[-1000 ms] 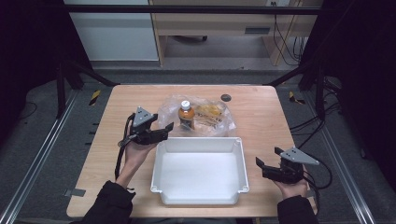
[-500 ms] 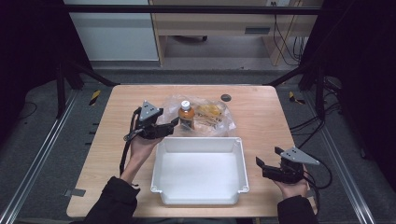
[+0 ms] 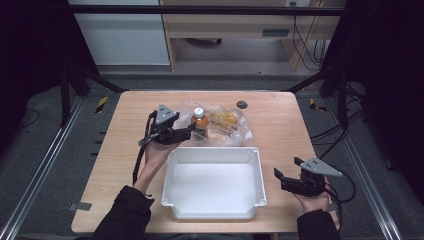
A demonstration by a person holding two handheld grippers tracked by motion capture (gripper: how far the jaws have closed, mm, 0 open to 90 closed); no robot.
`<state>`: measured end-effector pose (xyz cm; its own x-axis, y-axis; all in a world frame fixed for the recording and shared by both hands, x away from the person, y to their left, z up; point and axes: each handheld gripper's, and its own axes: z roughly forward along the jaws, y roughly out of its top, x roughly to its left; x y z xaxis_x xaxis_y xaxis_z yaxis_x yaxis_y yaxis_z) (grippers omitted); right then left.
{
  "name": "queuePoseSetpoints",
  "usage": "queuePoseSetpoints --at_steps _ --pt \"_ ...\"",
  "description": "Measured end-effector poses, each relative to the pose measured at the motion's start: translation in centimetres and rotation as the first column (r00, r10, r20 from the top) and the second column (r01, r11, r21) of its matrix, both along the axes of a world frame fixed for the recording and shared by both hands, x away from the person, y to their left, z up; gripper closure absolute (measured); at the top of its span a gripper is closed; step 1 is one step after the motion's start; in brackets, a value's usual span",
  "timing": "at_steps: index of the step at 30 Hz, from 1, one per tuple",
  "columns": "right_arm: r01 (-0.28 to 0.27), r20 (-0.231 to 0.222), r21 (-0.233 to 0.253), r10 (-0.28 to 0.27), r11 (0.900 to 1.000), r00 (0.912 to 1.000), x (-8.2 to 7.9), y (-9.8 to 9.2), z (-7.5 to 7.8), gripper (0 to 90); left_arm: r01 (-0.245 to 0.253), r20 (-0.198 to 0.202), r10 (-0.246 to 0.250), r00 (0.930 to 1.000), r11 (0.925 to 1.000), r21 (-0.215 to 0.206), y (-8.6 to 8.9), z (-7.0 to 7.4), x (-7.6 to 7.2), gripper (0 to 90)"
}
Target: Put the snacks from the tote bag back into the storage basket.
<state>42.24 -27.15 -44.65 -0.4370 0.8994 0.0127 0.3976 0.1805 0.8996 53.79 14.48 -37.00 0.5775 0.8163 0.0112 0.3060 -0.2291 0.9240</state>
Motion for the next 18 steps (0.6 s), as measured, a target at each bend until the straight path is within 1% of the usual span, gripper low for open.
queuePoseSetpoints --at_steps 12,18 --pt "-0.001 0.002 0.001 0.001 1.000 1.0000 0.1 -0.1 0.0 15.9 0.003 -0.010 -0.003 0.9999 1.0000 0.006 -0.9 -0.2 1.1 28.6" --pt "-0.002 0.000 0.002 0.002 1.000 1.0000 0.1 0.0 0.0 15.9 0.003 -0.013 -0.002 0.9999 0.9998 0.019 -1.6 -0.3 1.9 28.7"
